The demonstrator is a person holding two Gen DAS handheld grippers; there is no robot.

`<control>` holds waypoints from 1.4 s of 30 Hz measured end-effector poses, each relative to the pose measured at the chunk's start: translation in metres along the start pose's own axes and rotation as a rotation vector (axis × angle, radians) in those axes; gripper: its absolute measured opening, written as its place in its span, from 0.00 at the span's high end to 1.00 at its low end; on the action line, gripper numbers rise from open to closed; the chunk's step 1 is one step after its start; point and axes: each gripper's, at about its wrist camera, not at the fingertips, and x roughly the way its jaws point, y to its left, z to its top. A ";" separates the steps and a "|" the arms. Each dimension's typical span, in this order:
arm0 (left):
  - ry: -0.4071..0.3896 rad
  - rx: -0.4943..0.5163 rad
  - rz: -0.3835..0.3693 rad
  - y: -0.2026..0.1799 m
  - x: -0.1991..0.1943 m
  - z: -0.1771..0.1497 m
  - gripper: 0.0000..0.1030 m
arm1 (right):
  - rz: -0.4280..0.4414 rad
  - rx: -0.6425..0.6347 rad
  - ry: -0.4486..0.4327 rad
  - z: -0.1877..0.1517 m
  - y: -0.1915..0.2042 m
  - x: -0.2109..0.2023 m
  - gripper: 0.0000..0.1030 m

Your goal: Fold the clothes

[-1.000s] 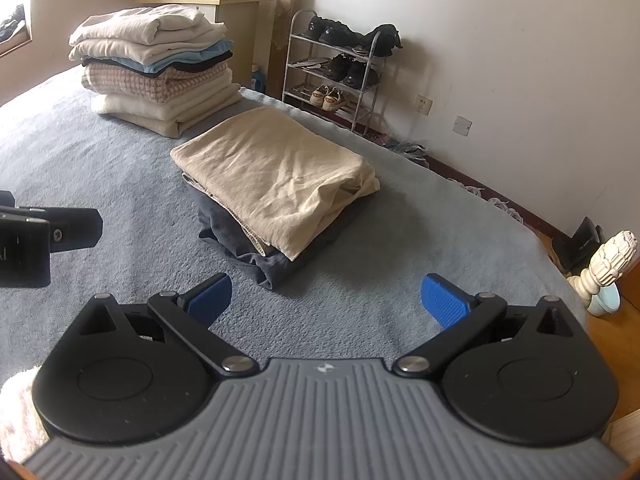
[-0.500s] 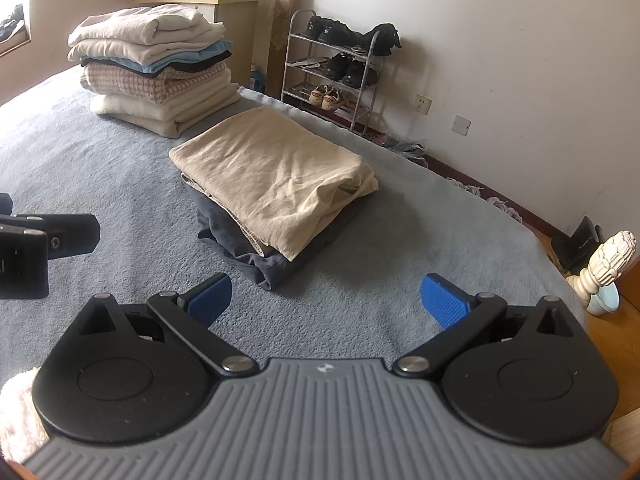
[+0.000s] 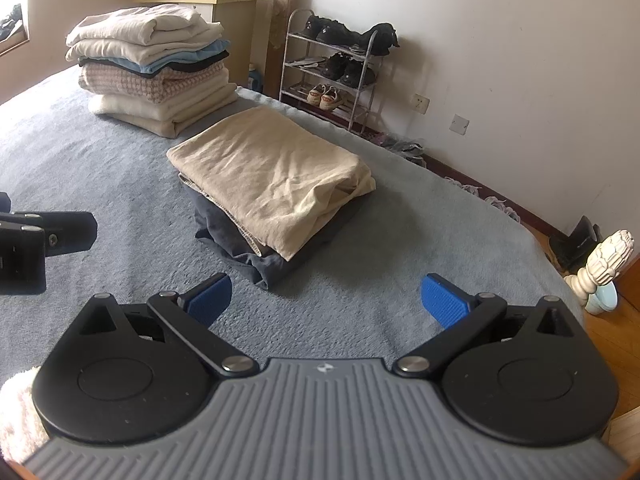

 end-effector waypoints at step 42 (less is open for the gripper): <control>0.003 -0.005 0.002 -0.002 -0.002 0.000 0.00 | -0.015 0.011 0.006 -0.002 -0.002 -0.002 0.01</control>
